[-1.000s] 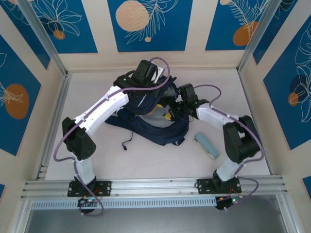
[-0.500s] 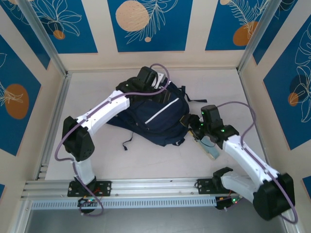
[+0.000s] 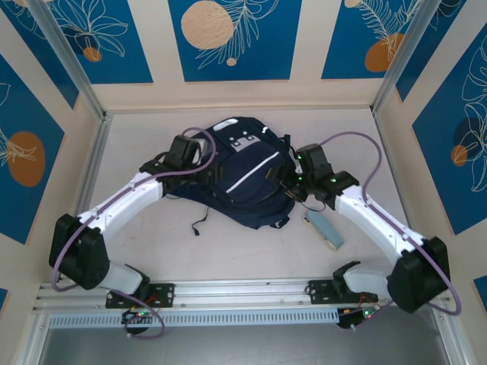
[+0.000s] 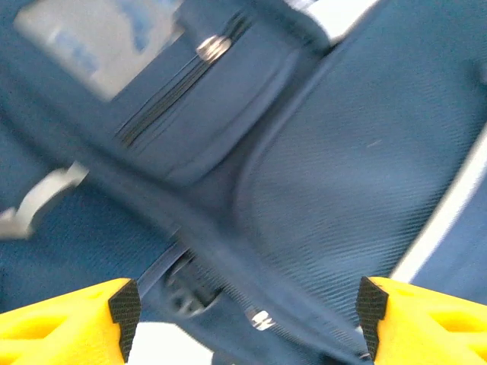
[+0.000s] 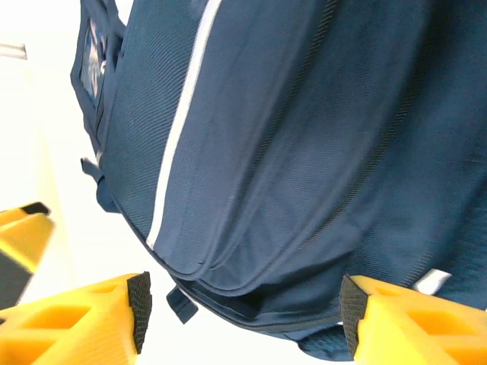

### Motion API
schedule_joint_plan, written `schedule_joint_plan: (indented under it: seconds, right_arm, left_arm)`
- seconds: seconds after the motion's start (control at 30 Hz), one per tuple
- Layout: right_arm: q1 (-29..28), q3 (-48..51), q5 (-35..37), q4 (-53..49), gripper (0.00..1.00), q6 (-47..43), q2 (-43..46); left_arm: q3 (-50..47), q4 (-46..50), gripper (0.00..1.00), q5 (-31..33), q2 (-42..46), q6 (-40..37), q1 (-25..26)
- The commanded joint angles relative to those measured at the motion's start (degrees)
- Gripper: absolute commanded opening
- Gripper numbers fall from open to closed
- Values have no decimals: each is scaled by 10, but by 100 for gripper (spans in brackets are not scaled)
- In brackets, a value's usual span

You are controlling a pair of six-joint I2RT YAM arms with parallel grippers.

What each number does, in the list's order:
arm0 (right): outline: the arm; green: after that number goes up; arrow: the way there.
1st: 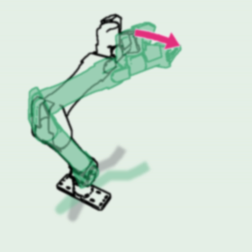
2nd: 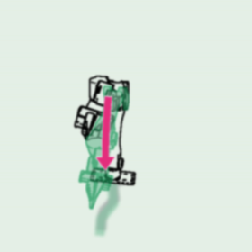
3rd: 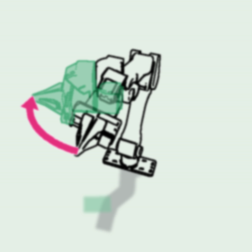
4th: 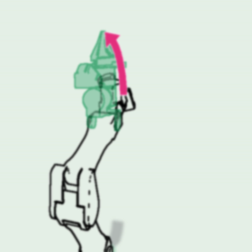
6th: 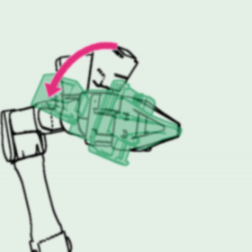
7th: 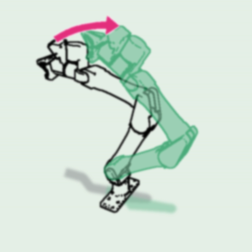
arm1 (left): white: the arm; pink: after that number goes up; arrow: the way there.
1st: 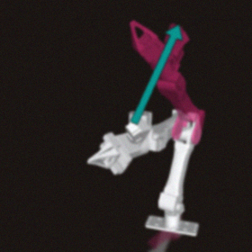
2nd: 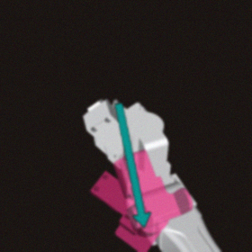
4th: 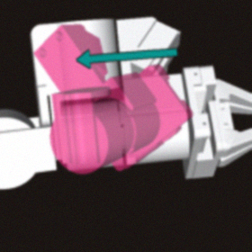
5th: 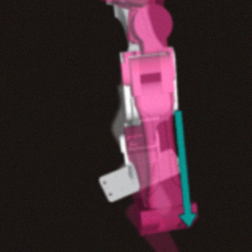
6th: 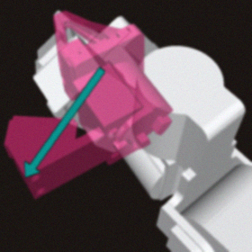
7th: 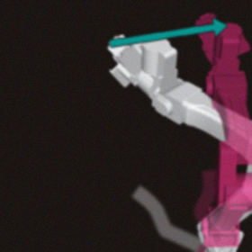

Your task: Pack the student bag

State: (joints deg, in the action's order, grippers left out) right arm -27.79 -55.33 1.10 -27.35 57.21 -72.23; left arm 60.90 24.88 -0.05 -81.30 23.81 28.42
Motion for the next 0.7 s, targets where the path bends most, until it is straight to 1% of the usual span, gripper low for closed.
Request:
schedule_joint_plan:
  seconds: [0.0, 0.1, 0.23, 0.47, 0.57, 0.67]
  right_arm:
    - [-15, -21, -45, 29, 65, 30, -48]
    - [-15, -35, -64, 45, 62, 47, -92]
    - [-11, -51, -91, 68, 55, 55, -137]
    - [-4, -58, -111, 96, 48, 75, -170]
    - [4, -55, -125, 109, 39, 82, -178]
    - [17, -64, -141, 117, 26, 88, -178]
  left_arm:
    - [-50, -44, 75, -23, 30, 15, -17]
    - [-83, -68, 73, -15, 39, -20, -21]
    - [-90, -69, 73, -26, 30, -46, -24]
    - [-92, -75, 71, -40, 20, -61, -24]
    - [-95, -83, 70, -57, 19, -72, -24]
    - [-95, -91, 69, -81, 16, -88, -24]
